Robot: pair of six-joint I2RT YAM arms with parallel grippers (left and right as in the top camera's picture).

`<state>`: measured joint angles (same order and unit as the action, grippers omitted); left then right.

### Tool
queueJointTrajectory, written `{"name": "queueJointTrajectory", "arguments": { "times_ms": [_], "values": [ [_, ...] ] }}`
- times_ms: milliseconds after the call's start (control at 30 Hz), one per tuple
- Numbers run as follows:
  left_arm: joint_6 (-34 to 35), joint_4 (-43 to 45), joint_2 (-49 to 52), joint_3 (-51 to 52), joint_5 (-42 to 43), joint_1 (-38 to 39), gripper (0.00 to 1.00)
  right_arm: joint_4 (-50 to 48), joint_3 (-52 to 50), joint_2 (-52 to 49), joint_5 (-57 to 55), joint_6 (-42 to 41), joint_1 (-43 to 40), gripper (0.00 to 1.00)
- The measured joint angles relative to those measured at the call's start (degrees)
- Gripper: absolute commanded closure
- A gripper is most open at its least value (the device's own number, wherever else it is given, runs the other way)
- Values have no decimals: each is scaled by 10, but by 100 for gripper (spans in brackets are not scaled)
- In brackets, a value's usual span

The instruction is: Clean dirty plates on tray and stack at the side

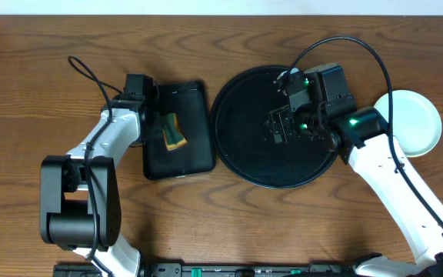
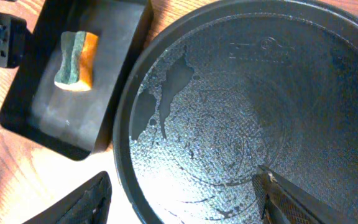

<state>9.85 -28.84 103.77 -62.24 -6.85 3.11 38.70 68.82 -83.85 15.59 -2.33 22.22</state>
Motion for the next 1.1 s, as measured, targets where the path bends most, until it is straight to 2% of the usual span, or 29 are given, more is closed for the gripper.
{"name": "queueJointTrajectory", "arguments": {
  "times_ms": [467, 667, 1100],
  "values": [
    [-104, 98, 0, 0, -10, 0, 93, 0, 0, 0, 0, 0, 0, 28],
    [-129, 95, 0, 0, -10, 0, 93, 0, 0, 0, 0, 0, 0, 28],
    [-137, 29, 0, 0, -8, 1, 93, 0, 0, 0, 0, 0, 0, 28]
  ]
}}
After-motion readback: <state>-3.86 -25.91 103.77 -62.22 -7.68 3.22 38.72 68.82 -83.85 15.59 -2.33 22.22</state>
